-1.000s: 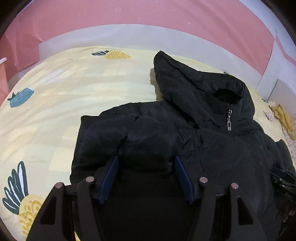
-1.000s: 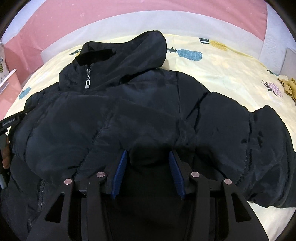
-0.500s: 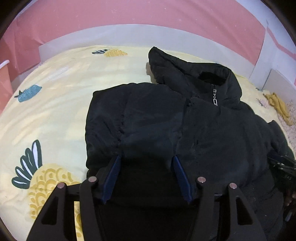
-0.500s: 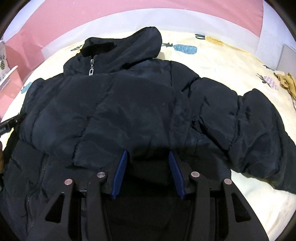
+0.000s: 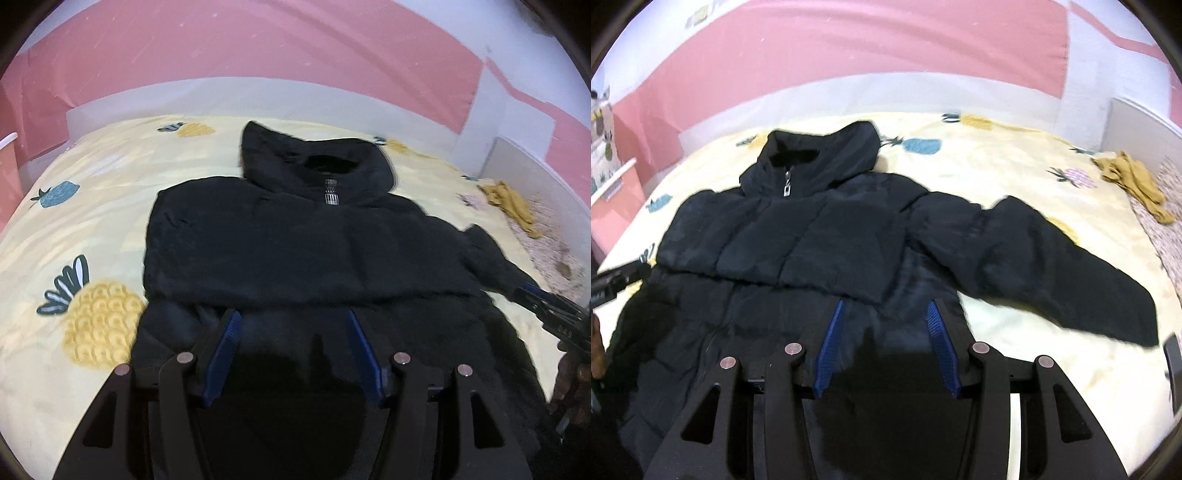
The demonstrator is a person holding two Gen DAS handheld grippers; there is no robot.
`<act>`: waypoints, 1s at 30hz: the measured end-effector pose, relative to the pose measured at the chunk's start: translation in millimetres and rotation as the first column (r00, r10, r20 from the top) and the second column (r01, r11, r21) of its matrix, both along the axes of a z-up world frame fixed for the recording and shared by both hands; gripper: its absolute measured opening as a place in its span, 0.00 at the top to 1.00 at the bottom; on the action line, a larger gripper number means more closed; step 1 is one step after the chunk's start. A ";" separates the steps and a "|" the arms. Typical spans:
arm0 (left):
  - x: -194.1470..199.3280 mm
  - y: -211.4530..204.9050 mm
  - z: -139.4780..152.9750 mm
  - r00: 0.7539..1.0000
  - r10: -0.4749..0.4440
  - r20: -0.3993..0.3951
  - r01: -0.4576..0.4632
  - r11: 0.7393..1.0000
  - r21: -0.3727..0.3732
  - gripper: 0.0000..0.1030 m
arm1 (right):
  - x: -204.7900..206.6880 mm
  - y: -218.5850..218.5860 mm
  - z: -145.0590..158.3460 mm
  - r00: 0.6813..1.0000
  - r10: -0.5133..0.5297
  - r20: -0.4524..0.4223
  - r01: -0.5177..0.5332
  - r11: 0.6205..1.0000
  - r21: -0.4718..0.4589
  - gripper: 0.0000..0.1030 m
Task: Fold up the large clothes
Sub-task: 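Move the right tool to the other sleeve cuff and grasp it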
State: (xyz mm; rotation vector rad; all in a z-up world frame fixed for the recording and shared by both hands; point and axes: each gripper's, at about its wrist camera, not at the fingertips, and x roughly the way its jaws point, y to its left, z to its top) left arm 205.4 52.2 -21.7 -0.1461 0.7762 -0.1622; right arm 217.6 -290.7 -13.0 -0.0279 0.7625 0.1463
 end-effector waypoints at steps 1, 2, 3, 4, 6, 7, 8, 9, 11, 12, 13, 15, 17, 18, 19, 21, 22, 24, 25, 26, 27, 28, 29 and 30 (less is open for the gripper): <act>-9.5 -5.5 3.4 1.000 -0.006 0.008 0.006 1.000 -0.004 0.41 | -9.6 -7.7 2.2 1.000 -0.015 0.003 0.015 1.000 0.011 0.54; -18.3 -10.5 6.1 1.000 -0.008 0.014 0.008 1.000 -0.002 0.41 | -15.2 -12.5 3.0 1.000 -0.025 0.003 0.025 0.999 0.020 0.54; -24.7 -14.9 8.2 1.000 -0.010 0.019 0.010 1.000 0.000 0.41 | -22.8 -18.1 4.0 0.999 -0.035 0.005 0.035 0.999 0.025 0.54; -31.5 -18.9 9.5 1.000 -0.013 0.024 0.013 1.000 0.000 0.41 | -32.0 -24.7 4.5 0.999 -0.048 0.007 0.048 0.999 0.026 0.54; -42.5 -26.0 11.1 1.000 -0.018 0.025 0.018 1.000 -0.003 0.41 | -43.8 -34.2 4.0 0.998 -0.068 -0.001 0.068 0.997 0.026 0.54; -46.4 -28.8 11.7 0.999 -0.022 0.024 0.023 1.000 -0.009 0.41 | -49.8 -39.8 3.8 0.997 -0.079 -0.005 0.079 0.996 0.032 0.54; -49.5 -31.7 12.0 0.999 -0.025 0.023 0.026 1.000 -0.012 0.41 | -54.1 -45.3 3.4 0.996 -0.090 -0.009 0.090 0.995 0.040 0.54; -52.2 -34.4 12.7 0.999 -0.030 0.022 0.030 0.999 -0.014 0.41 | -58.3 -50.7 3.3 0.995 -0.102 -0.012 0.102 0.994 0.045 0.54; -55.3 -39.2 13.1 0.999 -0.036 0.021 0.036 0.999 -0.013 0.41 | -63.0 -58.3 3.4 0.993 -0.120 -0.010 0.121 0.991 0.049 0.54; -55.6 -41.3 14.0 0.999 -0.040 0.022 0.040 0.999 -0.012 0.41 | -64.7 -63.1 3.3 0.991 -0.133 -0.008 0.133 0.990 0.055 0.54; -55.2 -43.3 15.0 0.999 -0.041 0.023 0.041 0.999 -0.009 0.41 | -65.3 -67.6 2.8 0.989 -0.145 -0.010 0.145 0.988 0.058 0.54; -55.7 -48.9 17.3 0.999 -0.042 0.027 0.042 0.999 0.002 0.40 | -64.9 -75.2 0.7 0.986 -0.165 -0.013 0.166 0.984 0.064 0.54; -53.1 -51.9 18.8 0.999 -0.043 0.029 0.043 0.999 0.012 0.40 | -62.3 -84.4 -1.3 0.983 -0.184 -0.018 0.185 0.980 0.077 0.54; -51.0 -53.2 19.6 0.999 -0.044 0.031 0.043 0.999 0.016 0.40 | -61.5 -88.4 -1.8 0.981 -0.194 -0.016 0.195 0.977 0.083 0.54; -48.9 -54.8 20.5 0.999 -0.043 0.033 0.042 0.999 0.021 0.40 | -60.3 -93.6 -2.7 0.979 -0.205 -0.016 0.206 0.974 0.091 0.54; -45.2 -56.8 22.0 0.999 -0.041 0.035 0.041 0.999 0.025 0.39 | -57.9 -103.8 -4.8 0.975 -0.222 -0.019 0.223 0.969 0.103 0.54; -41.7 -57.6 22.8 0.999 -0.042 0.035 0.041 0.999 0.024 0.39 | -55.4 -109.9 -6.1 0.972 -0.236 -0.021 0.237 0.965 0.111 0.54; -36.5 -59.6 24.6 0.998 -0.046 0.040 0.044 0.999 0.026 0.38 | -50.9 -121.7 -8.9 0.965 -0.260 -0.022 0.261 0.957 0.125 0.54; -33.0 -60.7 25.7 0.998 -0.046 0.044 0.044 0.999 0.032 0.38 | -47.2 -130.9 -11.9 0.960 -0.279 -0.031 0.280 0.951 0.134 0.54; -29.5 -61.3 26.4 0.998 -0.047 0.047 0.045 0.998 0.036 0.37 | -45.2 -137.1 -13.9 0.956 -0.292 -0.038 0.294 0.946 0.140 0.53; -26.1 -61.7 26.8 0.998 -0.048 0.050 0.046 0.998 0.038 0.37 | -41.0 -147.8 -17.9 0.949 -0.312 -0.046 0.315 0.936 0.154 0.53; -22.8 -62.4 27.5 0.997 -0.049 0.054 0.046 0.998 0.042 0.36 | -36.9 -159.1 -22.5 0.940 -0.336 -0.057 0.341 0.926 0.161 0.53; -19.4 -62.5 27.8 0.997 -0.048 0.057 0.045 0.998 0.046 0.36 | -31.9 -168.7 -27.0 0.932 -0.355 -0.071 0.362 0.916 0.173 0.53; -15.9 -62.2 28.0 0.997 -0.045 0.059 0.042 0.998 0.051 0.36 | -27.9 -178.9 -32.2 0.924 -0.373 -0.085 0.383 0.905 0.187 0.53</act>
